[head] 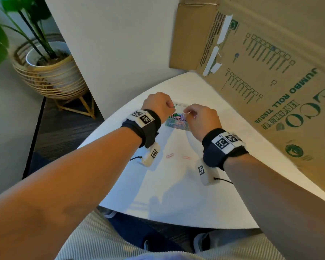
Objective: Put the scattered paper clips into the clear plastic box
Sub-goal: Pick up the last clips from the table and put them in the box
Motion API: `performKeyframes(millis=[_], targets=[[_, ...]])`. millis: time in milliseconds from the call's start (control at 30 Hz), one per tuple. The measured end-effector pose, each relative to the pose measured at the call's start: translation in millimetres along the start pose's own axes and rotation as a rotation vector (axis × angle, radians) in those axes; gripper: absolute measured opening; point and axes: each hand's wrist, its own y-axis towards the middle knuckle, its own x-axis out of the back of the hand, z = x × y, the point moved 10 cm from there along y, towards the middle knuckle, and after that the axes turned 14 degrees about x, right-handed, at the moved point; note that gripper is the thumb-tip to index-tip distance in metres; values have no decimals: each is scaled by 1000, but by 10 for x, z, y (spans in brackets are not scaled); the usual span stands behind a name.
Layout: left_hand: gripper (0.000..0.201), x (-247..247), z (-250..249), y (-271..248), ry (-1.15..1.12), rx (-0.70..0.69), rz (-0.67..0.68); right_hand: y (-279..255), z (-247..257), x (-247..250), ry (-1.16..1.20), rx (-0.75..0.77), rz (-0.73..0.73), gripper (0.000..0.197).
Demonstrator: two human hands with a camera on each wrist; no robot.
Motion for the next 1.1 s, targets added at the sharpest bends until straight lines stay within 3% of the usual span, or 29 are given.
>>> performKeyframes(millis=[167, 300, 400, 500, 700, 933, 1100], targets=[[30, -271, -58, 28, 1, 28, 105, -283, -190, -244, -64, -18, 206, 21], [17, -338, -74, -319, 89, -121, 108, -569, -298, -536, -136, 8, 511, 20], [13, -667, 207, -587, 338, -131, 253, -684, -329, -680, -255, 21, 659, 30], [24, -943, 477, -742, 504, -118, 362, -683, -285, -716, -361, 60, 675, 28], [20, -999, 436, -781, 538, -161, 306, -676, -205, -672, -445, 59, 636, 18], [6, -974, 543, -710, 382, -18, 382, -731, -265, -752, -416, -42, 656, 19], [13, -1025, 601, -734, 336, 26, 426, -747, -258, -764, -428, -43, 666, 22]])
